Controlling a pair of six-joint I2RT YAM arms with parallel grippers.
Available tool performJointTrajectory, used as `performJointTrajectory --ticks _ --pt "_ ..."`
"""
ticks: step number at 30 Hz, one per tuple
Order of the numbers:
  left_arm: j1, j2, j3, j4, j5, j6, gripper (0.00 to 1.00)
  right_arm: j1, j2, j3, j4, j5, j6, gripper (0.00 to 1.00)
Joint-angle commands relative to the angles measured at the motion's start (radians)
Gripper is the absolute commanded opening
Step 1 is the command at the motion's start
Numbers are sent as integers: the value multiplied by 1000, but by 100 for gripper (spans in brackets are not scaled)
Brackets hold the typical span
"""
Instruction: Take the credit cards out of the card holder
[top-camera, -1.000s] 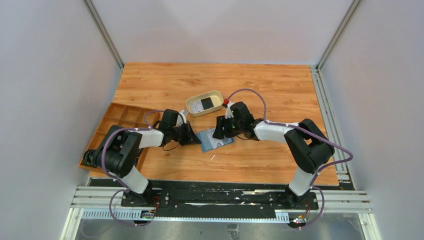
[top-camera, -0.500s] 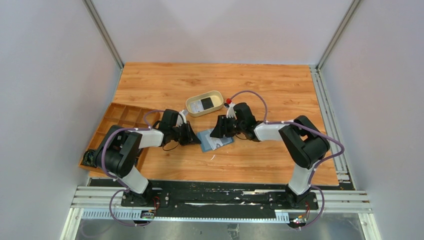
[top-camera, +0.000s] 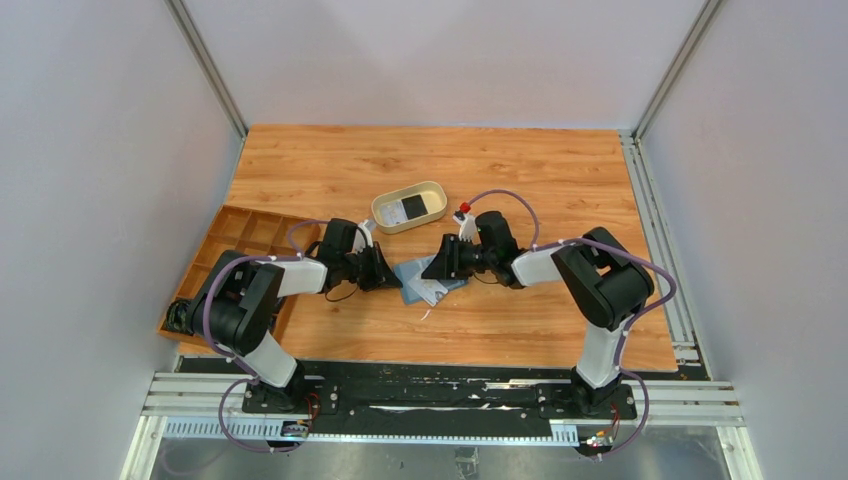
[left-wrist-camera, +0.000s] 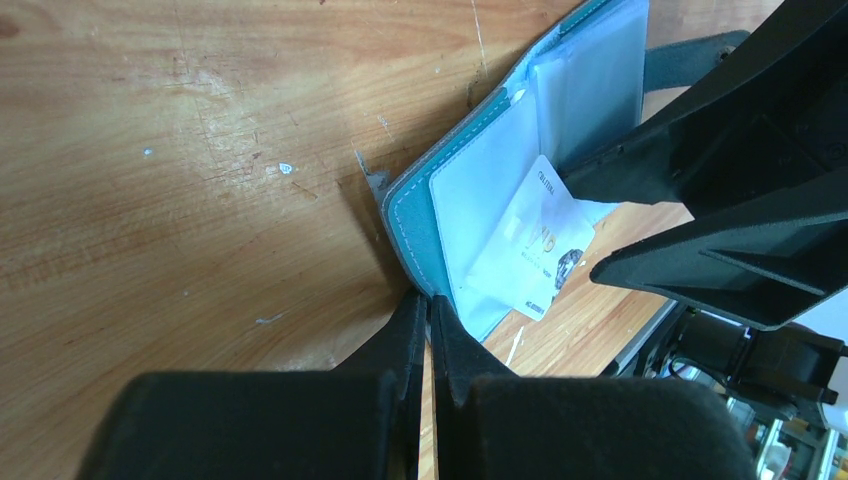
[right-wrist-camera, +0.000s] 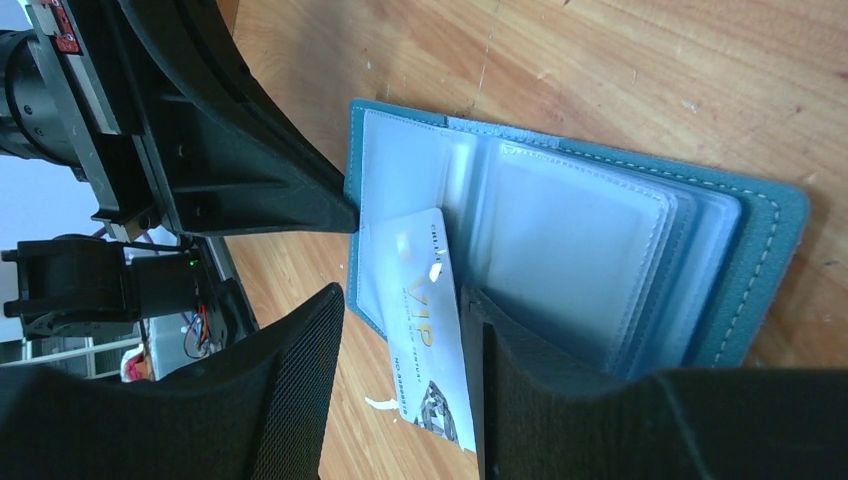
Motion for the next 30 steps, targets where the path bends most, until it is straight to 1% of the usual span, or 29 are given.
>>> performJointTrajectory --ticks 1,7,15,16,20,23,25,30 --pt "2 61 -52 -157 -142 65 0 -9 41 -34 -90 -40 9 51" --pt "2 59 -53 -157 -142 64 0 -11 56 -18 -191 -32 -45 49" --pt "2 61 -48 -157 -142 65 0 -10 55 20 -328 8 -132 49" --pt "2 62 -47 -157 -142 66 0 -11 63 26 -332 2 -132 46" --pt "2 59 -45 -157 -144 67 0 -12 102 44 -330 -37 -122 27" --pt "2 58 -45 -185 -144 67 0 -11 110 42 -321 -48 -115 20" --pt "2 59 -42 -186 -145 67 0 -14 108 37 -319 -50 -114 17" --pt "2 65 -36 -186 -144 66 0 -37 97 17 -307 -55 -117 17"
